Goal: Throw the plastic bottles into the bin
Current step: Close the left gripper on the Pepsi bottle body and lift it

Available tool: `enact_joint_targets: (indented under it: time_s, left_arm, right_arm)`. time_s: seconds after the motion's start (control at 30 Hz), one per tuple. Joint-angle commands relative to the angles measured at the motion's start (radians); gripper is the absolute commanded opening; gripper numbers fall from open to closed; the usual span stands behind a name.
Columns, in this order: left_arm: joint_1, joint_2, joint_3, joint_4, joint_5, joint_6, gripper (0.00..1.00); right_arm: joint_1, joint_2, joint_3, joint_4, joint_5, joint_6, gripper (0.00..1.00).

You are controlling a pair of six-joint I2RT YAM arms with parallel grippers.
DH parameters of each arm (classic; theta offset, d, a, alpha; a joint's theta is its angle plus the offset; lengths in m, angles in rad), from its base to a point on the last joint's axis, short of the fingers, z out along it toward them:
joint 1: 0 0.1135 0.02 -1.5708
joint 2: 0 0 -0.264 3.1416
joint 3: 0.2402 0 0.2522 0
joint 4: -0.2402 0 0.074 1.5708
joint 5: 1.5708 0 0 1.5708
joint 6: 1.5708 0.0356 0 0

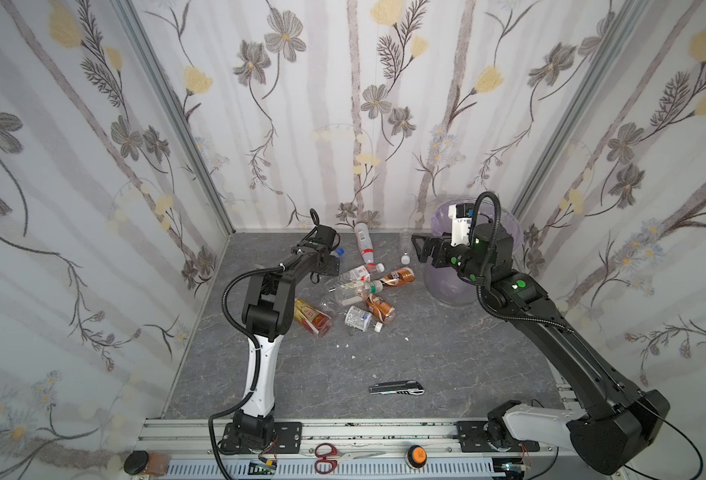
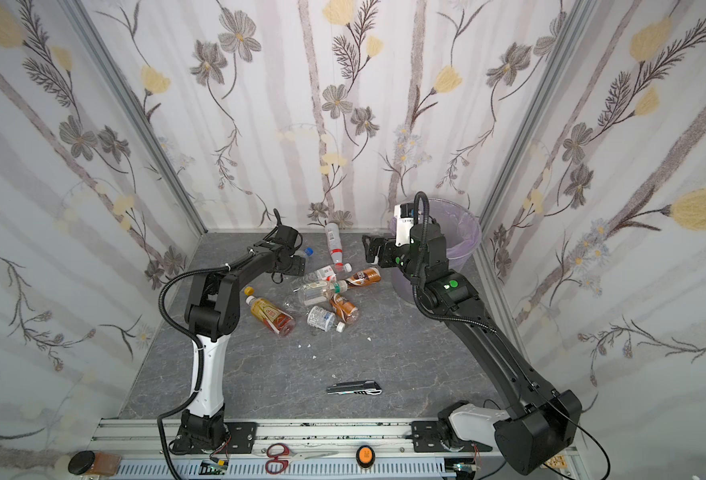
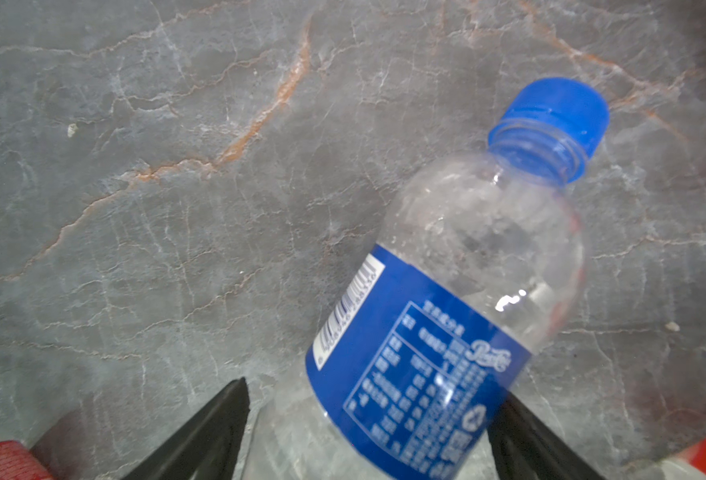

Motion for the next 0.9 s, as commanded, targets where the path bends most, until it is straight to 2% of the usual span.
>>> enact_joint_targets:
  time_s: [0.0,0.43,0.6,0.87]
  left_arm:
    - [0.002,0.004,0.0,-0.013,-0.021,0.012,0.86]
    - [0.023,0.049,0.043,-0.015,-0.022,0.015,0.79]
    - [0.027,0.055,0.055,-0.013,-0.014,0.014,0.71]
    - [0.029,0.048,0.075,-0.013,0.003,0.023,0.64]
  right_arm:
    - [0.009,0.015,-0.006,-0.027,-0.023,-0.015,1.0]
    - [0.026,0.024,-0.032,0.021,-0.022,-0.01,1.0]
    - [0.027,0.03,-0.041,0.031,-0.014,-0.01,1.0]
    - [0.025,0.042,-0.04,0.048,-0.006,-0.009,1.0]
